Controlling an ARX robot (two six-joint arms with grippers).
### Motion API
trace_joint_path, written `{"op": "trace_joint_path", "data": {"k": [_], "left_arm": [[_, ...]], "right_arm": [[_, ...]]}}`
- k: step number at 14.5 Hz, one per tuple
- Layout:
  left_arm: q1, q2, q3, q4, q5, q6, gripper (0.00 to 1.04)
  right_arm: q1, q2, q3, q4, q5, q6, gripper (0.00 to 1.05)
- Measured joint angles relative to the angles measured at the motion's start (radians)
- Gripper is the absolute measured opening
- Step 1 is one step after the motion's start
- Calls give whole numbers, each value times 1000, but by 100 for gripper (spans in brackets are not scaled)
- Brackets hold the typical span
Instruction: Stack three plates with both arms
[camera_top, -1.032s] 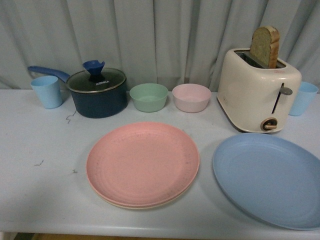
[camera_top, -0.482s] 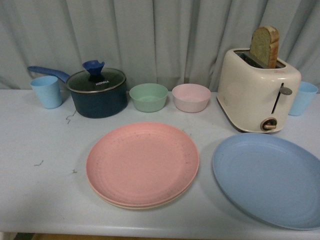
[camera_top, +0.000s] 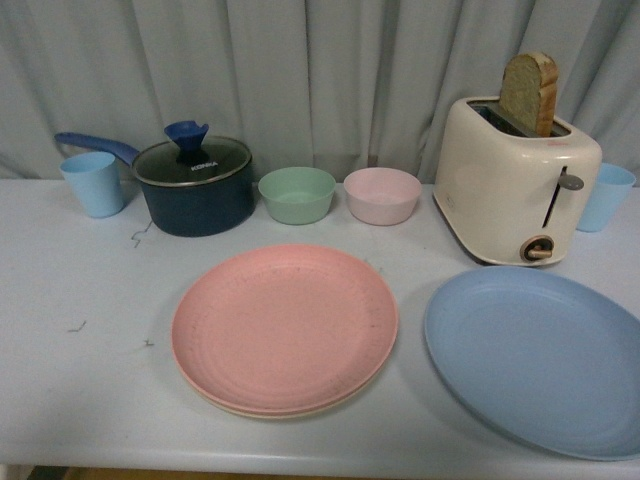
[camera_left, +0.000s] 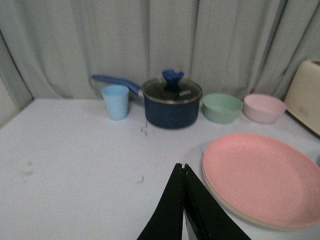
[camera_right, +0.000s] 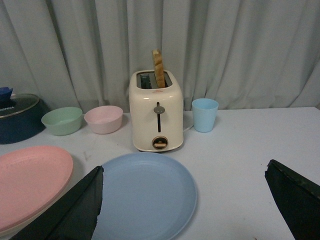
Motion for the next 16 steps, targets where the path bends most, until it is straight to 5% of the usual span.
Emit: {"op": "trace_joint_path", "data": {"k": [3, 6, 7, 10, 12, 16], "left_arm": [[1, -85, 0, -55, 1, 0, 2], [1, -85, 0, -51, 2, 0, 43], [1, -85, 0, -51, 2, 0, 56], [1, -85, 0, -51, 2, 0, 99], [1, -85, 0, -51, 2, 1, 98], [1, -85, 0, -51, 2, 0, 98]], "right_arm": [[0, 0, 0, 0, 0, 0, 98], [-3, 5, 4, -24, -3, -1, 98], [-68, 198, 100, -189, -117, -17, 98], [-305, 885, 407, 0, -312, -32, 98], [-377, 1300, 550, 45, -278, -81, 98], [-296, 1742, 790, 117, -233, -97, 98]]}}
